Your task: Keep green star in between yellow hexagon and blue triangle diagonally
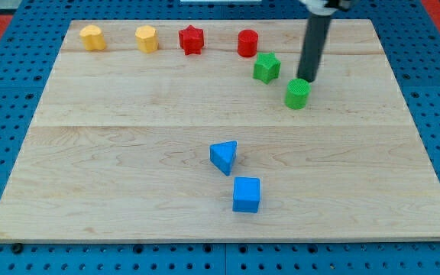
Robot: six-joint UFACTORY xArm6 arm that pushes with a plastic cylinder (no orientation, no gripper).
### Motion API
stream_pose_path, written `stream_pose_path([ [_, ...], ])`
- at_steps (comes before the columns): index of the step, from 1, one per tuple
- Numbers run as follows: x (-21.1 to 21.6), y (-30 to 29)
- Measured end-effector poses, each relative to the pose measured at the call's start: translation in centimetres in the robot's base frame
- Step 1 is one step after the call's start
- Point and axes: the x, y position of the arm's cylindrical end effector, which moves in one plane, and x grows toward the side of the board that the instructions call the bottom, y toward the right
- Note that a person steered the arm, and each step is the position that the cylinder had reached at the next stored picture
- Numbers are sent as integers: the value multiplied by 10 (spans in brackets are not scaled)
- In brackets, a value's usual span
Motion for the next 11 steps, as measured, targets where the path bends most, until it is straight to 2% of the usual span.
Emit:
stream_pose_path([
  [1, -30, -9],
  [3, -3, -99],
  [4, -6, -124],
  [5, -24, -97],
  [6, -26, -135],
  [8, 4, -209],
  [10, 23, -223],
  [11, 10, -194],
])
